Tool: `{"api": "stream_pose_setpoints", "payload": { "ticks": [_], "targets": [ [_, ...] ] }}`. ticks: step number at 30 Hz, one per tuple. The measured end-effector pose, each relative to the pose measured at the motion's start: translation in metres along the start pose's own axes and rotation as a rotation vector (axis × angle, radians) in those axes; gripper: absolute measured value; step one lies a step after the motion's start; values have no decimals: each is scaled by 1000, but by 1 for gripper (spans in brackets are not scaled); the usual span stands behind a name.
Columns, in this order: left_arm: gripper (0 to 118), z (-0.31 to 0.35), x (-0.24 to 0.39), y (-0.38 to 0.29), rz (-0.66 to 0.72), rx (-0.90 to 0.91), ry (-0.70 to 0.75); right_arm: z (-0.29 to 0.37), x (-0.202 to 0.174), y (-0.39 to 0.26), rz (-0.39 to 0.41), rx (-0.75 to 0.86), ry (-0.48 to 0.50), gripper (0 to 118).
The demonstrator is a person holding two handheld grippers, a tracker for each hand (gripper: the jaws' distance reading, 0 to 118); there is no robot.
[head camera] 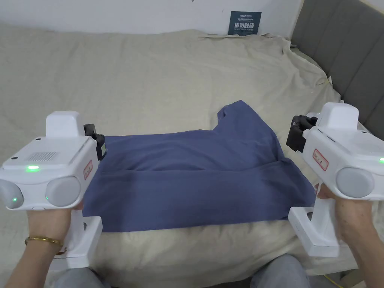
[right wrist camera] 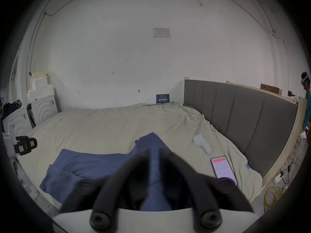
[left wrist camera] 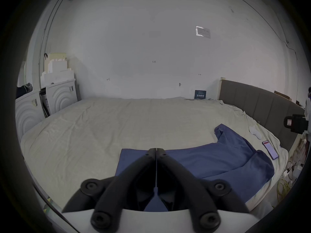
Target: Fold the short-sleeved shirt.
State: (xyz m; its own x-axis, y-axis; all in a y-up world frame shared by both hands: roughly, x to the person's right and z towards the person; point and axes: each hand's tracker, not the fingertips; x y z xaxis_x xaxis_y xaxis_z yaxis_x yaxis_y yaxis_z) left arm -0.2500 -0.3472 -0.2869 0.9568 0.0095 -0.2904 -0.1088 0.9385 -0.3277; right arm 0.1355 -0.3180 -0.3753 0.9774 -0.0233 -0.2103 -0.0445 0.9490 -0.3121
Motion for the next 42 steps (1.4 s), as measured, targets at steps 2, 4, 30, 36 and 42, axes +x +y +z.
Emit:
{"api": "stream_pose_setpoints", "payload": {
  "ticks": [2,4,30,36,42],
  "targets": [
    [0,2,1,-2,7,17,-16,-1,-1,-1,-7,2,34,0],
    [0,3,4,-2,-2,38,-19,-1,-5,-2,-5,8,38,0],
    [0,-39,-7,19,85,48,22,-230,9,90,-35,-509,29,73],
    [0,-62,-10,21,98,24,26,-300,18,68,-57,-712,-60,98],
    [0,-81,-12,17,100,0,37,-347,35,24,-84,-824,-164,98]
  ]
}}
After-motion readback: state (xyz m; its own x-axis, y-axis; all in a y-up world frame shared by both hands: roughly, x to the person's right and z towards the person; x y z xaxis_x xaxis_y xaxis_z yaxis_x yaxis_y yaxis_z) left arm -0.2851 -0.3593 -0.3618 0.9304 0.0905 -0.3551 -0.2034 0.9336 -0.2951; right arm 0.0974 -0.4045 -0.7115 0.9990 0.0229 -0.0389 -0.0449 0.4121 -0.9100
